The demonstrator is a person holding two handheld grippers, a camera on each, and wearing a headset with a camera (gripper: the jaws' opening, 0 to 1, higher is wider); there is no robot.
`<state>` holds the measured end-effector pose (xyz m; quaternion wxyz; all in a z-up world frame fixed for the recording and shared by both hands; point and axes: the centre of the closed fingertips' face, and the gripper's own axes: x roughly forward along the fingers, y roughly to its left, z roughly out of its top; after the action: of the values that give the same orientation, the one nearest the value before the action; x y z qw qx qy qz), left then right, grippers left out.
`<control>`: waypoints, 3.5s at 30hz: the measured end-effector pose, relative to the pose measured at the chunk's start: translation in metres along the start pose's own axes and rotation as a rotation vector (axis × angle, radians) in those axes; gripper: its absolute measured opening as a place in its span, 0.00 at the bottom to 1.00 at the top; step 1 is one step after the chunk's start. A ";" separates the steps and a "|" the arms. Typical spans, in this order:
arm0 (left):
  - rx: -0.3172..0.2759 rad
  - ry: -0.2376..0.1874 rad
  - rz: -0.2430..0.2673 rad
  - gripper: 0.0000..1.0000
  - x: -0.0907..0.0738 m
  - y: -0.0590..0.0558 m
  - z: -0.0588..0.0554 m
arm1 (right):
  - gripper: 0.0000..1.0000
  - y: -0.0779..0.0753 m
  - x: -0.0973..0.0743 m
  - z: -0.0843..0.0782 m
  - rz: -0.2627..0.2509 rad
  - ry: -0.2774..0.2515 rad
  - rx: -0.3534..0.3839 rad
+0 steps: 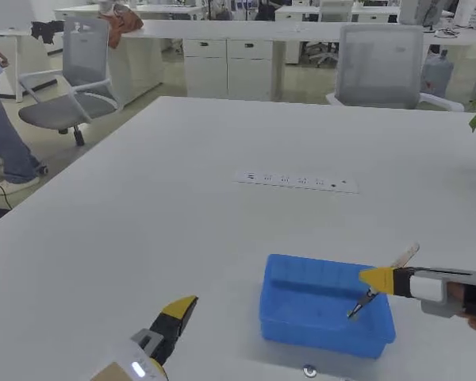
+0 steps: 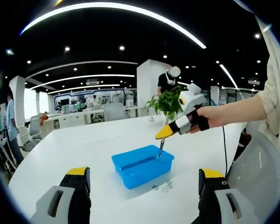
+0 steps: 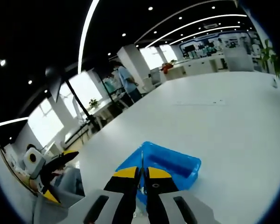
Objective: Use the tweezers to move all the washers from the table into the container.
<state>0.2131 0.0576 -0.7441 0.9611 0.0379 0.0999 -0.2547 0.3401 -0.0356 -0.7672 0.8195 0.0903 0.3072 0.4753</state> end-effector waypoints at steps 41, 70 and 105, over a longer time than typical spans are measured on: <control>-0.025 0.066 0.004 0.99 0.001 0.004 -0.014 | 0.03 0.030 -0.012 -0.008 0.028 0.037 -0.285; -0.040 0.072 -0.017 0.97 0.002 0.001 -0.016 | 0.03 0.022 0.010 -0.082 0.046 0.199 -0.248; -0.042 0.088 -0.011 0.97 0.002 0.002 -0.019 | 0.02 0.046 0.000 -0.081 0.090 0.232 -0.529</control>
<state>0.2122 0.0609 -0.7628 0.9549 0.0284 0.1478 -0.2560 0.2589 -0.0233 -0.8113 0.7520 -0.1679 0.2600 0.5820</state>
